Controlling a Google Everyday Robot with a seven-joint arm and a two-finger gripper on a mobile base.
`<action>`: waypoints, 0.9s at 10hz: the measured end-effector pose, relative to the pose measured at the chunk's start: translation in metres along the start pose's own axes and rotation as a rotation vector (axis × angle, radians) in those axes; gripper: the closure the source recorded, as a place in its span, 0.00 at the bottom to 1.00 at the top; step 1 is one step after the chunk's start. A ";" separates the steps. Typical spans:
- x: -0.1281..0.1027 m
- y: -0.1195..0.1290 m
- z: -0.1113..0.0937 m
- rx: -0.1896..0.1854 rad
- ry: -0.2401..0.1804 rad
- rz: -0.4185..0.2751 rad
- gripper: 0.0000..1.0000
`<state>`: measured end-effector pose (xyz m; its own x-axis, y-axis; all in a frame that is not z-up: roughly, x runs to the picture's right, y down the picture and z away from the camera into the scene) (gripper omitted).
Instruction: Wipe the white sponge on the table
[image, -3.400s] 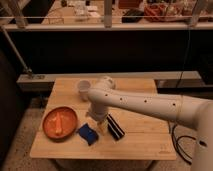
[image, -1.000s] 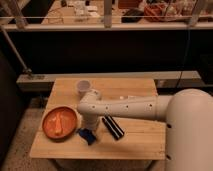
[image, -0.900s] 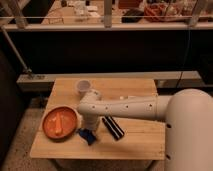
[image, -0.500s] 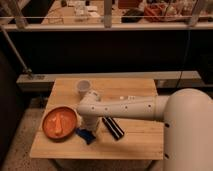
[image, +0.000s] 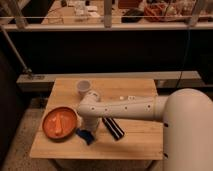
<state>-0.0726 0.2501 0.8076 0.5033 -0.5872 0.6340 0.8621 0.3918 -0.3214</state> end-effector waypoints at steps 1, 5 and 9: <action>0.000 0.000 0.000 -0.002 0.000 0.000 0.93; -0.001 0.004 0.000 0.001 -0.001 -0.003 0.93; 0.001 0.019 0.000 -0.007 -0.002 -0.005 0.93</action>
<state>-0.0556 0.2571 0.8022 0.4992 -0.5877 0.6367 0.8648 0.3841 -0.3235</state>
